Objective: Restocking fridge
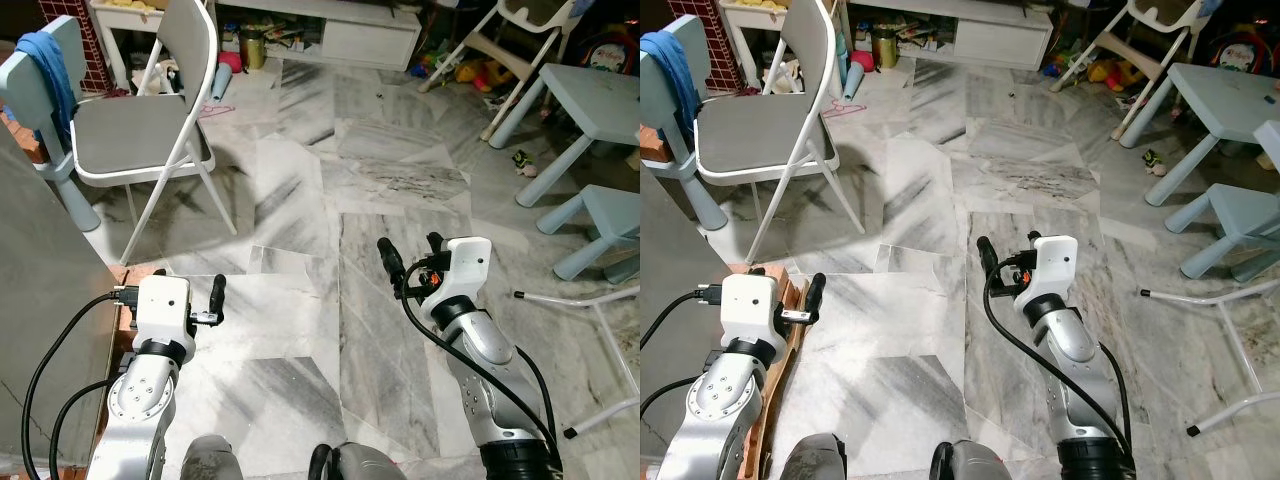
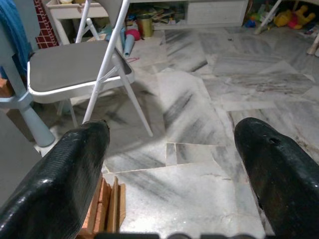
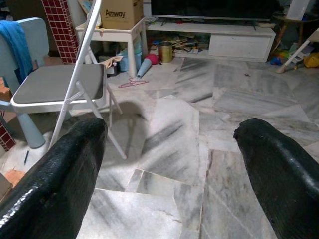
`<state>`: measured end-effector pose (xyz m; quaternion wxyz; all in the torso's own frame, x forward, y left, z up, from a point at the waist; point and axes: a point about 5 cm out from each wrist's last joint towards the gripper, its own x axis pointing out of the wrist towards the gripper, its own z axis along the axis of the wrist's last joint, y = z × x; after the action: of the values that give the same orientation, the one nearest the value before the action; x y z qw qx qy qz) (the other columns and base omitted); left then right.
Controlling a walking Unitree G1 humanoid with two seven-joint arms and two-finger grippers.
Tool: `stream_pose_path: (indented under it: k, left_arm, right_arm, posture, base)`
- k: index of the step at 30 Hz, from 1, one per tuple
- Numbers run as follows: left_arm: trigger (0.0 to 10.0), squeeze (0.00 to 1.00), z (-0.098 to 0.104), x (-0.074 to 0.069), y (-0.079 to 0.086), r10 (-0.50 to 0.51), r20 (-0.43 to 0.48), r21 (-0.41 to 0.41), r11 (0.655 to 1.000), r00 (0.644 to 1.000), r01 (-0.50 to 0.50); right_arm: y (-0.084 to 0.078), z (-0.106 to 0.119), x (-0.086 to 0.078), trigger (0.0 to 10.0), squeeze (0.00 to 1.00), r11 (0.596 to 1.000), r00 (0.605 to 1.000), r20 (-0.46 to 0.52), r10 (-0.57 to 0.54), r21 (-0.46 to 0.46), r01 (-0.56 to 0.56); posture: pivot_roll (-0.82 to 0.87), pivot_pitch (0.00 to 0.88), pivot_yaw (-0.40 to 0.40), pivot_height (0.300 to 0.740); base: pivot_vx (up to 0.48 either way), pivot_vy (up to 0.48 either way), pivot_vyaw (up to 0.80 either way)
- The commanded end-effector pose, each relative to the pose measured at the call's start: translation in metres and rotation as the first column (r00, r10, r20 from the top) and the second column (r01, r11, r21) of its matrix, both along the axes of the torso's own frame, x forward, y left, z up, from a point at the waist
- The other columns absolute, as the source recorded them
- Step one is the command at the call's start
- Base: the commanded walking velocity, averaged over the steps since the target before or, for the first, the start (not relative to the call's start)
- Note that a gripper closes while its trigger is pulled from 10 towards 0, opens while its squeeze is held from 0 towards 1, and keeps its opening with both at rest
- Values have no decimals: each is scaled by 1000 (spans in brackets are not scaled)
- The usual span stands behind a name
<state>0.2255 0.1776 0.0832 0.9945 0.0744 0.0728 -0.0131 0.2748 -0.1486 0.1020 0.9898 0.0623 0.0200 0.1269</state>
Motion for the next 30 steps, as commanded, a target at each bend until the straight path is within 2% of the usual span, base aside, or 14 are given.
stream_pose_path:
  k: [1, 7, 12, 15, 17, 19, 21, 23, 26, 28, 29, 30]
  left_arm:
    - [10000, 0, 3, 0, -5, -9, 14, 5, 1000, 1000, 8]
    - [10000, 0, 2, -3, 0, 17, 11, 9, 1000, 1000, -17]
    - [10000, 0, 3, -3, -2, 4, 12, 7, 1000, 1000, -4]
    - [10000, 0, 6, -3, -2, -57, 36, 35, 998, 998, 55]
    - [10000, 0, 5, -3, 8, -50, 24, 60, 997, 998, 49]
    - [10000, 0, 5, -2, 24, -3, 3, 53, 999, 1000, 3]
    - [10000, 0, 8, -2, 28, -25, 0, 66, 997, 1000, 25]
    - [10000, 0, 14, 0, 28, -67, 6, 81, 995, 998, 66]
    - [10000, 0, 20, 6, 24, -77, 26, 70, 995, 997, 75]
    - [10000, 0, 19, 7, 21, -87, 27, 66, 994, 996, 85]
    - [10000, 0, 14, 9, 12, -117, 24, 27, 993, 993, 116]
    - [10000, 0, 14, 9, 12, -117, 24, 27, 993, 993, 116]
  right_arm:
    - [-3, -2, 1, 10000, 0, 1000, 1000, -13, -2, -8, 1]
    - [-2, -2, -1, 10000, 0, 1000, 1000, -13, 4, -11, -4]
    - [-5, -3, 0, 10000, 0, 1000, 1000, -16, -6, -11, 5]
    - [-5, -2, 1, 10000, 0, 1000, 1000, -8, 12, -14, -12]
    - [-1, 2, 0, 10000, 0, 999, 999, 15, 35, -33, -35]
    - [2, 6, -2, 10000, 0, 999, 998, 37, 44, -32, -43]
    - [2, 6, -3, 10000, 0, 999, 999, 40, 29, -31, -28]
    - [-2, 5, -7, 10000, 0, 1000, 999, 32, -1, -15, 2]
    - [-3, 2, -13, 10000, 0, 1000, 1000, 27, -17, -6, 17]
    - [-4, -1, -14, 10000, 0, 999, 999, 15, -32, -1, 32]
    - [-6, -7, -16, 10000, 0, 999, 999, -8, -51, 4, 52]
    - [-6, -7, -16, 10000, 0, 999, 999, -8, -51, 4, 52]
  posture:
    - [138, 109, -148, 740]
    - [133, 112, -146, 740]
    - [136, 112, -139, 740]
    - [127, 104, -144, 740]
    - [116, 106, -134, 740]
    - [113, 108, -120, 740]
    - [117, 109, -99, 740]
    - [128, 118, -86, 740]
    - [126, 115, -68, 740]
    - [124, 102, -66, 740]
    - [123, 83, -64, 740]
    - [123, 83, -64, 740]
  base:
    - [0, 0, 0]
    - [0, 0, 0]
    - [0, 0, 0]
    - [0, 0, 0]
    - [0, 0, 0]
    - [0, 0, 0]
    - [0, 0, 0]
    - [0, 0, 0]
    - [0, 0, 0]
    - [0, 0, 0]
    - [0, 0, 0]
    - [0, 0, 0]
